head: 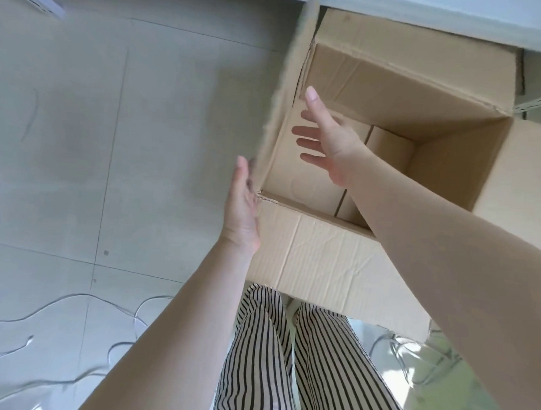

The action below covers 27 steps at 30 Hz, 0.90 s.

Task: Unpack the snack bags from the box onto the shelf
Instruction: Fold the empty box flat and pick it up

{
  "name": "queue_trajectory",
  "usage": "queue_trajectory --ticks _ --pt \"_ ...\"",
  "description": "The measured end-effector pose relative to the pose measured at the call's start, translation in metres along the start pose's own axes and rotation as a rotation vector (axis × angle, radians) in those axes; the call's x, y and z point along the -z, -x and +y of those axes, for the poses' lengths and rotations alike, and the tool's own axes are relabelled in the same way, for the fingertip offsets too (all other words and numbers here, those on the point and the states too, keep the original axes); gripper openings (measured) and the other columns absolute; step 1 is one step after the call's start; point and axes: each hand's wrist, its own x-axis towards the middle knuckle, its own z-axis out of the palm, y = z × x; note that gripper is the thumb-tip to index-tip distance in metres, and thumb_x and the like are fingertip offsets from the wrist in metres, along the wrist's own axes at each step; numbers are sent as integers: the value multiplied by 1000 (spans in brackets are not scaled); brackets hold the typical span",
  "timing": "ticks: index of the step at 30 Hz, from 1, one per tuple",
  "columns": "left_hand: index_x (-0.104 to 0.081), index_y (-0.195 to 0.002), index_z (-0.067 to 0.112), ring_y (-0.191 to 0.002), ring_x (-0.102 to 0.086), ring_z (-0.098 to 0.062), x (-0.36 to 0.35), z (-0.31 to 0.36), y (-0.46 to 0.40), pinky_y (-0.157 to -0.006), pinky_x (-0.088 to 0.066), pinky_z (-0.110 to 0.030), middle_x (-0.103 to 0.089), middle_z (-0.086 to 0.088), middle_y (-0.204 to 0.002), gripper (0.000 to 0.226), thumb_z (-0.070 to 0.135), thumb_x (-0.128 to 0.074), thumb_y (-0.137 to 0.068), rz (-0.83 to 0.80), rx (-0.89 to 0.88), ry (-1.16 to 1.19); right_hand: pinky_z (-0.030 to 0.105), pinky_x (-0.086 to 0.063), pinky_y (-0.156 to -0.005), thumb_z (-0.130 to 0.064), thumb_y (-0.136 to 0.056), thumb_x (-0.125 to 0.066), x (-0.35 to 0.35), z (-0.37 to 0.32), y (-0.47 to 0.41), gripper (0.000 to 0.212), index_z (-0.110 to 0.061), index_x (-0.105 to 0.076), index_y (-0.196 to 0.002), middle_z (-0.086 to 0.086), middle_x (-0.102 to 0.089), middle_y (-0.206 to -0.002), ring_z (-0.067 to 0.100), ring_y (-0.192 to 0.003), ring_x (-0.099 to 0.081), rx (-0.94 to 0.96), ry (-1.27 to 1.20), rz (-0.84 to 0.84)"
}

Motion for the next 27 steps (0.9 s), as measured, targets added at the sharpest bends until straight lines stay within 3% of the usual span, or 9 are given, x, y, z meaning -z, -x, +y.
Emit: queue_trajectory --ticks 3,7,11,13,15,18,20,23,27 --pt "-44 -143 21 -136 -38 -2 -19 -20 1 -115 -30 -33 -45 7 -147 63 46 -58 -87 -124 -136 -230 25 -56 -80 -63 -85 -60 13 4 7 42 -26 -67 -104 -8 -74 -100 9 -92 -70 23 -41 -11" --pt "-37 -147 23 -142 -30 -10 -42 -36 -7 -118 -24 -44 -34 1 -153 80 57 -60 -77 46 -232 -446 19 -54 -65 -43 -91 -65 31 15 9 22 -21 -67 -91 -5 -72 -94 11 -82 -68 17 -89 62" --pt "-8 -154 26 -149 1 -23 -48 -31 -37 -119 2 -47 2 -12 -161 96 56 -63 -82 200 -127 -896 14 -53 -58 -31 -91 -68 46 30 -1 12 -21 -66 -85 -7 -70 -85 8 -76 -67 12 -95 141" --pt "4 -153 25 -149 7 -26 -47 -26 -56 -117 4 -48 9 -13 -161 110 62 -65 -77 214 -69 -1071 15 -55 -60 -27 -91 -69 53 42 -10 11 -16 -68 -90 -5 -70 -87 10 -80 -67 1 -107 179" --pt "9 -153 26 -149 1 -27 -44 -29 -72 -118 1 -49 4 -13 -161 120 68 -67 -70 183 -53 -1189 23 -59 -75 -30 -89 -71 57 56 -20 26 -8 -69 -104 0 -72 -96 14 -88 -69 -30 -107 219" --pt "8 -153 26 -142 -25 -29 -45 -48 -83 -116 -18 -45 -22 -12 -154 125 69 -70 -65 196 -83 -1243 42 -55 -94 -35 -85 -74 61 77 -35 48 1 -66 -115 12 -72 -110 26 -103 -69 -77 -95 286" --pt "5 -153 27 -135 -32 -30 -48 -64 -82 -110 -25 -42 -29 -12 -148 123 68 -71 -64 280 -119 -1269 35 -55 -93 -35 -87 -72 64 91 -44 41 -1 -68 -109 6 -73 -103 25 -99 -69 -97 -90 284" --pt "3 -152 27 -130 -35 -29 -51 -86 -75 -104 -29 -39 -31 -10 -142 123 69 -71 -63 402 -129 -1334 21 -51 -73 -35 -90 -68 66 110 -52 25 -11 -66 -96 -5 -67 -88 11 -77 -62 -108 -81 246" --pt "3 -153 25 -129 -35 -29 -50 -96 -67 -105 -27 -39 -31 -10 -142 123 70 -70 -64 438 -147 -1350 34 -54 -89 -39 -89 -69 69 119 -48 38 -8 -67 -111 4 -70 -106 21 -94 -65 -111 -48 276"
